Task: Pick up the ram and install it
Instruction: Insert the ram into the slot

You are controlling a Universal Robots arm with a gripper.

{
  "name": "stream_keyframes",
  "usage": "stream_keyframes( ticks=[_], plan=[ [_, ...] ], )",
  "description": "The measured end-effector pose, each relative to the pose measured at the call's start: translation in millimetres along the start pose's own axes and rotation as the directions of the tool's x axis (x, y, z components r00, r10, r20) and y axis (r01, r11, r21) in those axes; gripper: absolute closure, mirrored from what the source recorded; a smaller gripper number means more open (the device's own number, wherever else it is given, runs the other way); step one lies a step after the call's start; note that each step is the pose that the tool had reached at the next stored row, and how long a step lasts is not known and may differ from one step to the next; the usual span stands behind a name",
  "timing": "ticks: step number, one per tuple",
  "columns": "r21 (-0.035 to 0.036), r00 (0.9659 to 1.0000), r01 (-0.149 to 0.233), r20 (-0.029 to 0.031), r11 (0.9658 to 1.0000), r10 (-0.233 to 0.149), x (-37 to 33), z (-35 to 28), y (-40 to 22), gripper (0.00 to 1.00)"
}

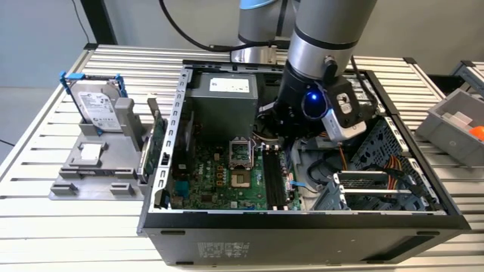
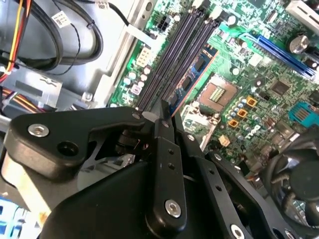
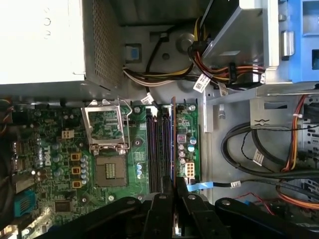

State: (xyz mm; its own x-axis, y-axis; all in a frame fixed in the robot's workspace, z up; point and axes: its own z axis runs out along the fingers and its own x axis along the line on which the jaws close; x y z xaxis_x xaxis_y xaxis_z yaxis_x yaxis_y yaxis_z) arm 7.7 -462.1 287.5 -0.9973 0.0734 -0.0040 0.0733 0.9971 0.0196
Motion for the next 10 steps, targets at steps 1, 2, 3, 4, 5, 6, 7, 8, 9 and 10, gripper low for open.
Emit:
stream_keyframes(
  ticks=[1,2,3,4,5,6,7,8,9,10],
  plan=[
    [0.0010,1.0000,0.000,0.0001,1.0000,0.000,-0.2,1.1,0.0,1.00],
    [0.0014,1.0000,0.000,0.0001,1.0000,0.000,-0.4,2.7,0.0,1.00],
    [0.0014,1.0000,0.000,0.0002,1.0000,0.000,-0.7,4.5,0.0,1.00],
    [0.0015,1.0000,0.000,0.0001,1.0000,0.000,-1.1,6.1,-0.2,1.00],
    [0.0016,1.0000,0.000,0.0001,1.0000,0.000,-1.5,7.0,-0.6,1.00],
    [0.0015,1.0000,0.000,0.0001,1.0000,0.000,-1.9,7.8,-0.9,1.00],
    [0.0014,1.0000,0.000,0.0001,1.0000,0.000,-2.3,9.0,-1.0,1.00],
    [0.0015,1.0000,0.000,0.0002,1.0000,0.000,-2.6,10.0,-1.2,1.00],
    [0.0016,1.0000,0.000,0.0001,1.0000,0.000,-2.6,10.7,-1.2,1.00],
    [0.0020,1.0000,0.000,0.0002,1.0000,0.000,-2.6,10.9,-1.2,1.00]
  ],
)
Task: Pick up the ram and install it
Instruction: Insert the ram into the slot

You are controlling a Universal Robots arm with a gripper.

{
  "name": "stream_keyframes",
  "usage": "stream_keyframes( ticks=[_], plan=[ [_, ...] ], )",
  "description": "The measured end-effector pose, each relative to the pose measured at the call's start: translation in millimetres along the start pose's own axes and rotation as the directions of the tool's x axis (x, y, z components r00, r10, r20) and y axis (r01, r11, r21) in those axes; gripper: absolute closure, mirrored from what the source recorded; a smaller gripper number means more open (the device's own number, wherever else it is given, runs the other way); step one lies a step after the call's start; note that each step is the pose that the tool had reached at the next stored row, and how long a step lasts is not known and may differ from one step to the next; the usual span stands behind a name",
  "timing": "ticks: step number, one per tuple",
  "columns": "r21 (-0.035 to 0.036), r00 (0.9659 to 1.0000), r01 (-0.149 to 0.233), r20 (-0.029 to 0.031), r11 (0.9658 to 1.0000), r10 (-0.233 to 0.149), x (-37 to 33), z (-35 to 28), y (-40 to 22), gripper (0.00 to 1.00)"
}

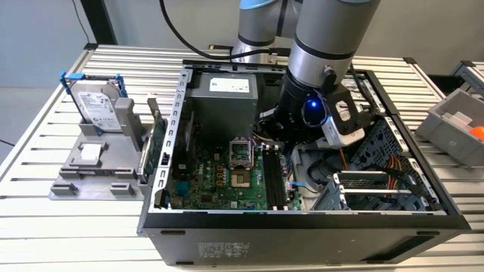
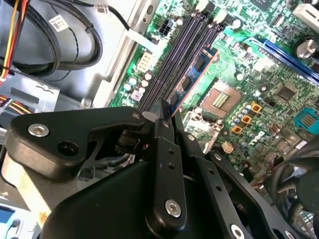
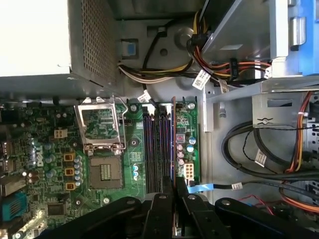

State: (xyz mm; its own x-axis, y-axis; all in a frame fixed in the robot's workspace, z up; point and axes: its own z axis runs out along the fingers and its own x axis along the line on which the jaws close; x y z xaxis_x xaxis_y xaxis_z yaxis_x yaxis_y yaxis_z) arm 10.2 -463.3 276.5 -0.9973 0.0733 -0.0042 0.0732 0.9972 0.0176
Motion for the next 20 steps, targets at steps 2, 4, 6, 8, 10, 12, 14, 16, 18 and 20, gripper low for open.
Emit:
stream_keyframes(
  ticks=[2,4,6,8,10,12,14,16,18,20],
  plan=[
    [0.0008,1.0000,0.000,0.0000,1.0000,0.000,-0.1,0.0,0.0,1.00],
    [0.0007,1.0000,0.000,0.0001,1.0000,0.000,-0.5,0.1,0.1,1.00],
    [0.0004,1.0000,0.001,0.0001,1.0000,-0.001,-1.3,1.6,0.1,1.00],
    [0.0005,1.0000,0.004,-0.0004,1.0000,-0.004,-3.7,4.3,0.2,1.00],
    [0.0006,1.0000,0.008,-0.0009,1.0000,-0.008,-6.3,6.4,0.2,1.00],
    [0.0006,0.9999,0.013,-0.0014,0.9999,-0.013,-7.8,9.5,0.1,1.00],
    [0.0006,0.9998,0.018,-0.0016,0.9998,-0.018,-8.3,13.1,-0.2,1.00],
    [0.0008,0.9998,0.019,-0.0024,0.9998,-0.019,-8.3,16.1,-0.6,1.00],
    [0.0009,0.9998,0.019,-0.0042,0.9998,-0.019,-8.3,19.0,-1.1,1.00],
    [0.0029,0.9998,0.019,-0.0055,0.9998,-0.018,-8.3,20.7,-1.5,1.00]
  ],
)
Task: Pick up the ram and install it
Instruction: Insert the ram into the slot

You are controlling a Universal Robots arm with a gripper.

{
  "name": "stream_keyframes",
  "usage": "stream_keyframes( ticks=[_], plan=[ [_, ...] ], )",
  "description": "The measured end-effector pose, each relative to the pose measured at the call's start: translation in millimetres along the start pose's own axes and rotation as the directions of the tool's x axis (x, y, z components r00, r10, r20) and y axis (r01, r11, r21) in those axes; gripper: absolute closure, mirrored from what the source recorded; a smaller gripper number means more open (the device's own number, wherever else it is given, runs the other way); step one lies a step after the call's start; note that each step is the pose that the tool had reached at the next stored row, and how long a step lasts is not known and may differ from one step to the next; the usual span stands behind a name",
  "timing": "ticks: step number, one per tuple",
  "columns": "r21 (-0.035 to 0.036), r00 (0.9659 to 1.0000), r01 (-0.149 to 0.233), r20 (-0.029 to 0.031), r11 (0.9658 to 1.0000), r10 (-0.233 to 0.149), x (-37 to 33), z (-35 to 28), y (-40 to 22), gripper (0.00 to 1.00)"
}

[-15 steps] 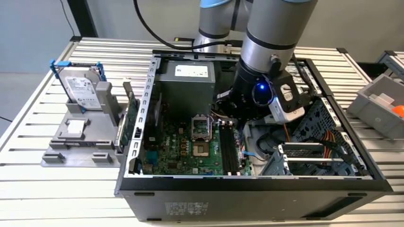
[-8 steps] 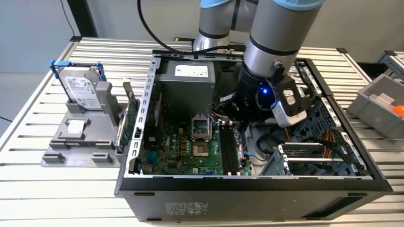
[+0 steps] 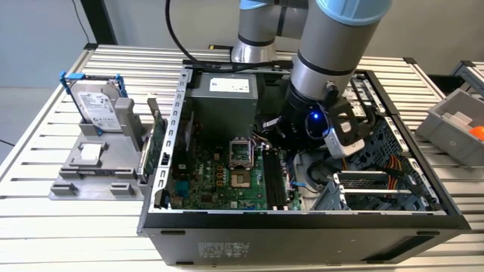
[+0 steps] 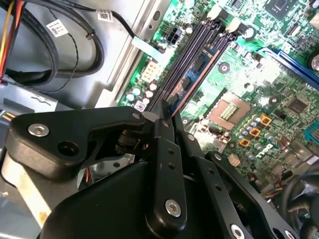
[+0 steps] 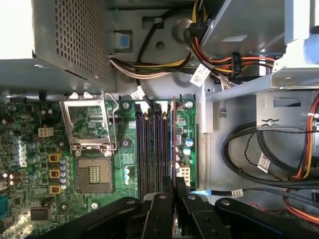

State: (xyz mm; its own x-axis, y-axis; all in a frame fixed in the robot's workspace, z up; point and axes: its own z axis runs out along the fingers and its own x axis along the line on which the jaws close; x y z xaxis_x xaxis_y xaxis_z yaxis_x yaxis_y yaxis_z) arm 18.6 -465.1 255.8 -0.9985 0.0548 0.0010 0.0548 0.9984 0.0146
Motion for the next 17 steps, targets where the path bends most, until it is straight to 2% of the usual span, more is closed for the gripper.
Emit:
stream_keyframes(
  ticks=[9,17],
  plan=[
    [0.0060,1.0000,0.000,-0.0010,1.0000,0.000,-0.2,9.4,-3.0,1.00],
    [0.0199,1.0000,0.000,-0.0002,0.9998,0.000,0.0,20.0,-3.8,1.00]
  ],
)
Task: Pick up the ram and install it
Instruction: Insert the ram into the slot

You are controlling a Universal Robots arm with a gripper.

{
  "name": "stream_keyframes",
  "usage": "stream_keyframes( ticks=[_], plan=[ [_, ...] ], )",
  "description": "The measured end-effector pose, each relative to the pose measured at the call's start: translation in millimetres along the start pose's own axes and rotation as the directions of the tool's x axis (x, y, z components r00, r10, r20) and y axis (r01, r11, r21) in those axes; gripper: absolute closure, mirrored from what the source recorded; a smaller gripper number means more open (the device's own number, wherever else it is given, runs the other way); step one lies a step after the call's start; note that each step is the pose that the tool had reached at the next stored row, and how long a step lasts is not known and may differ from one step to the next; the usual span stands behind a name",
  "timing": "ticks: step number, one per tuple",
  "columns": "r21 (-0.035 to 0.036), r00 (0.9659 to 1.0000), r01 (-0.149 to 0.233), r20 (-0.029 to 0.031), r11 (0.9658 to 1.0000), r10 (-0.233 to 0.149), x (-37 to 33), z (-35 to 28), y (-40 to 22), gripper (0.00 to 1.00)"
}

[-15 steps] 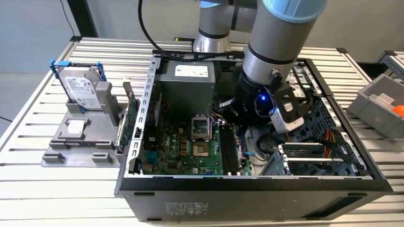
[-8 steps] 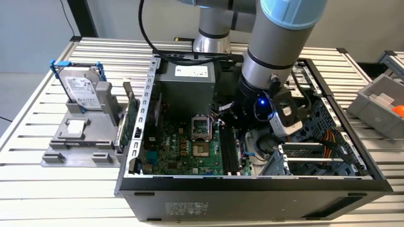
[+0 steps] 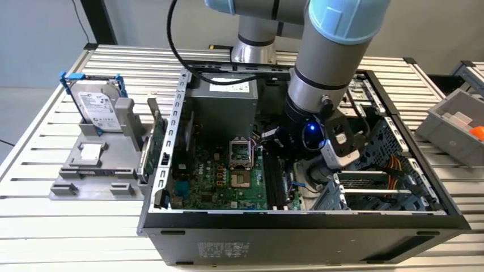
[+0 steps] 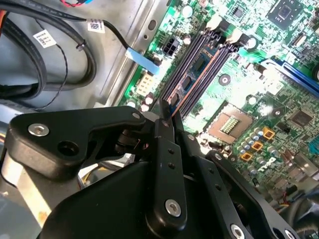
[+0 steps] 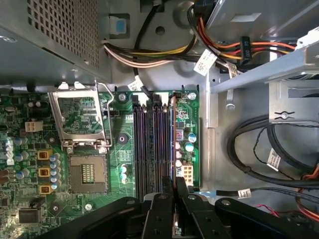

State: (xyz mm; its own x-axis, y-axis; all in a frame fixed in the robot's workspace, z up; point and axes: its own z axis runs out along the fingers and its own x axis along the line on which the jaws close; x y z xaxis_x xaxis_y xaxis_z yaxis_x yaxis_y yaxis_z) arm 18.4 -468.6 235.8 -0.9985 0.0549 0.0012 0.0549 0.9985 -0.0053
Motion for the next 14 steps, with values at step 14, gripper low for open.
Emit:
stream_keyframes(
  ticks=[14],
  plan=[
    [0.0119,1.0000,0.001,0.0005,0.9999,-0.001,0.5,8.4,-1.1,1.00]
  ],
)
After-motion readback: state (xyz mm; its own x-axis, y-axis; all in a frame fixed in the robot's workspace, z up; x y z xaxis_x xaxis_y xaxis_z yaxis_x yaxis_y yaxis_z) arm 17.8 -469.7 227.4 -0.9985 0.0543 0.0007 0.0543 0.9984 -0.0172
